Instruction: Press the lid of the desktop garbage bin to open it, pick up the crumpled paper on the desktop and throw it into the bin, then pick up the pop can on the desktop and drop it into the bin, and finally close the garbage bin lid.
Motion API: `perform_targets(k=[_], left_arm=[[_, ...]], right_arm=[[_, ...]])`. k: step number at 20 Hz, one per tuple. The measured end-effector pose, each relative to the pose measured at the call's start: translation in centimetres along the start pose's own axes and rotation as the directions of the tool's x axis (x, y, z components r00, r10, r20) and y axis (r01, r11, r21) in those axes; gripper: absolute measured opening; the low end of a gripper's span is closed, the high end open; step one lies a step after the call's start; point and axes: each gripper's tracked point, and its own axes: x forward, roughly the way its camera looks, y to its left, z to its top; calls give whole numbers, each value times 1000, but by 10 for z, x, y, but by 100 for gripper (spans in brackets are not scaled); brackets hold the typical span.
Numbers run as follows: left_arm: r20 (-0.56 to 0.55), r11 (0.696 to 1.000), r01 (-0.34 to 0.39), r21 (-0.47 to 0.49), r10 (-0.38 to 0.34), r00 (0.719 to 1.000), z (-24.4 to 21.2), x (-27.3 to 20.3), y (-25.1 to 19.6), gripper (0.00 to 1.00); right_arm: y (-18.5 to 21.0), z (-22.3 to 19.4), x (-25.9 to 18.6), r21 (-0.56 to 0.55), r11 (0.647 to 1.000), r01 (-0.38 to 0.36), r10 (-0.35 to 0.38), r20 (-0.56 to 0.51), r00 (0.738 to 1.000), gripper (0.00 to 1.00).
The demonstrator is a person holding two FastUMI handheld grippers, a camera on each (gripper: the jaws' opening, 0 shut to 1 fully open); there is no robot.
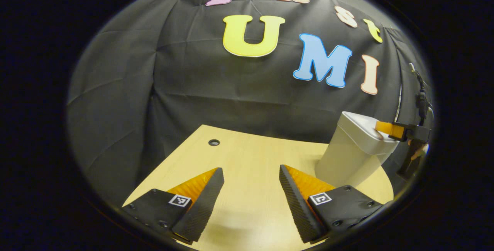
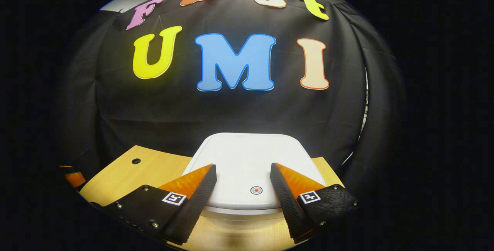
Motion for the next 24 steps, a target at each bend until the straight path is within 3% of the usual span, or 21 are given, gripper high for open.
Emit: perform_targets(k=[10, 11, 12, 16, 21, 22, 23, 24], left_arm=[[-16, 1000, 7, 12, -7, 1000, -11, 0, -6, 96], [-18, 1000, 8, 17, -7, 1000, -11, 1, -8, 100], [-19, 1000, 9, 20, -8, 1000, -11, 0, -8, 96], [-22, 1000, 15, 19, -14, 1000, -12, 0, -9, 96], [-17, 999, 30, 21, -29, 999, -11, -2, -13, 96], [-16, 999, 34, 23, -33, 999, -10, -3, -15, 100], [-15, 999, 37, 24, -37, 999, -10, -3, -18, 96], [-16, 999, 40, 24, -39, 999, -9, -3, -20, 100]], right_arm=[[1, -6, 0, -13, 1000, 6, -5, 81, 997, 92], [1, -6, 0, -17, 1000, 8, -6, 81, 997, 92], [2, -6, 0, -22, 1000, 11, -9, 80, 997, 93], [2, -8, -1, -46, 998, 32, -31, 39, 999, 93], [3, -8, -2, -49, 999, 3, -3, 8, 1000, 93], [2, -9, -3, -49, 999, -2, 3, 9, 1000, 93], [3, -10, -3, -44, 999, -7, 8, 7, 1000, 93], [3, -10, -4, -42, 999, -13, 13, 6, 1000, 93]])
